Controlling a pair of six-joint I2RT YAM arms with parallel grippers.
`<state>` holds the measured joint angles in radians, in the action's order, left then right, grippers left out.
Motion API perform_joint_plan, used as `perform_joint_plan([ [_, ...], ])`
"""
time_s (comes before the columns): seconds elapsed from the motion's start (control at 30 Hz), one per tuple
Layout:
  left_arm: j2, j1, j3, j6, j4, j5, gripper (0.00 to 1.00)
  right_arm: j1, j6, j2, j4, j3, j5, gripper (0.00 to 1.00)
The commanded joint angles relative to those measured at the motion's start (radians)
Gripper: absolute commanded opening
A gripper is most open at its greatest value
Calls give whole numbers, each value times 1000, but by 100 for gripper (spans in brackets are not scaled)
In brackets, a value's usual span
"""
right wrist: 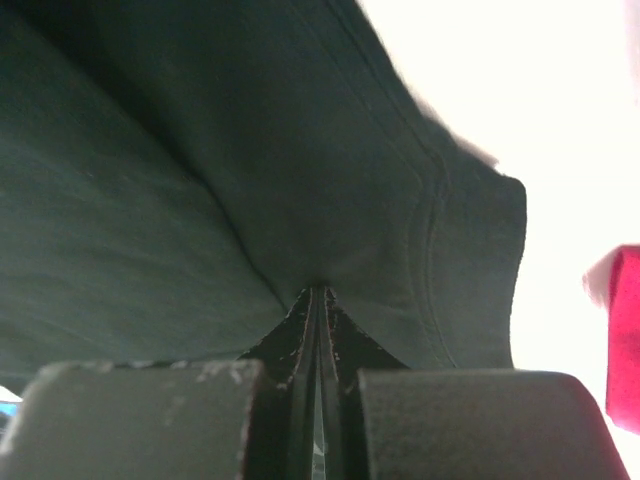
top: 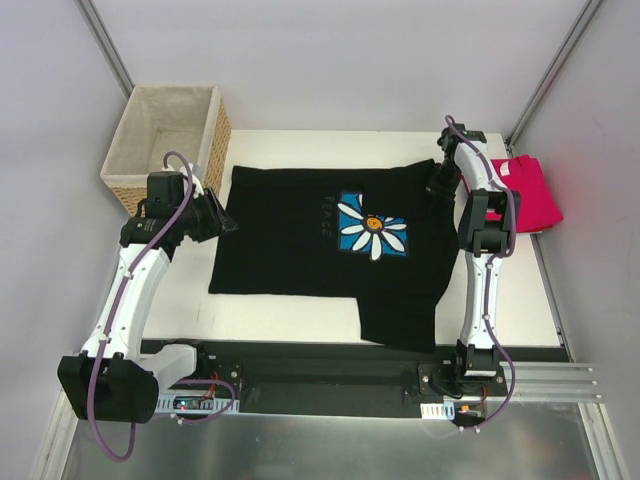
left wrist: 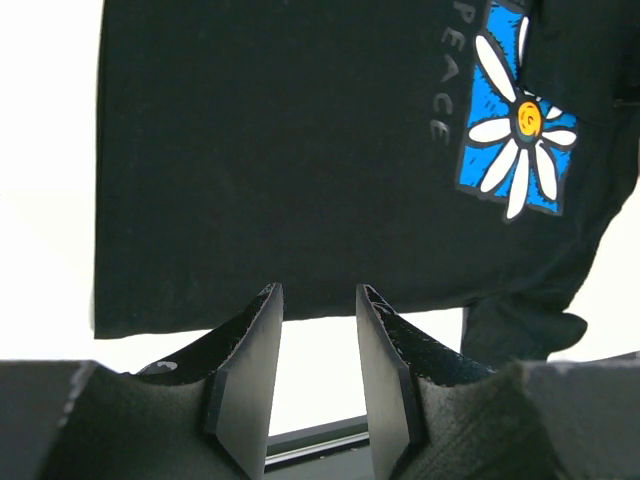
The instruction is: Fold and stack the t-shirts
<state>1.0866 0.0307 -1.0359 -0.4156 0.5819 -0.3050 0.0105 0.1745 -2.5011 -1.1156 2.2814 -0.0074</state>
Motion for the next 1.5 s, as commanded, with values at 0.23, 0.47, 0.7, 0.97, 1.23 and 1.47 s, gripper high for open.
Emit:
perform_joint_plan([
  [0.23,-17,-6,-38,-41,-8,-65,34,-9,45,-39,71,69,-77,1],
  [0.47,-27,-6,-47,-48,-5,-74,34,-30,51,-82,140,110,-124,1],
  [0.7,-19,-6,-88,-74,-7,-106,34,-30,46,-64,224,55,-141,1],
  [0.97,-22,-6,-127,-104,-5,-131,34,-33,46,-68,206,67,-105,1],
  [1.23,97,-3,-75,10,21,24,34,-32,33,25,226,-95,-126,1],
  [1.47,467,8,-287,164,21,87,27,-27,25,332,348,-308,-94,1],
])
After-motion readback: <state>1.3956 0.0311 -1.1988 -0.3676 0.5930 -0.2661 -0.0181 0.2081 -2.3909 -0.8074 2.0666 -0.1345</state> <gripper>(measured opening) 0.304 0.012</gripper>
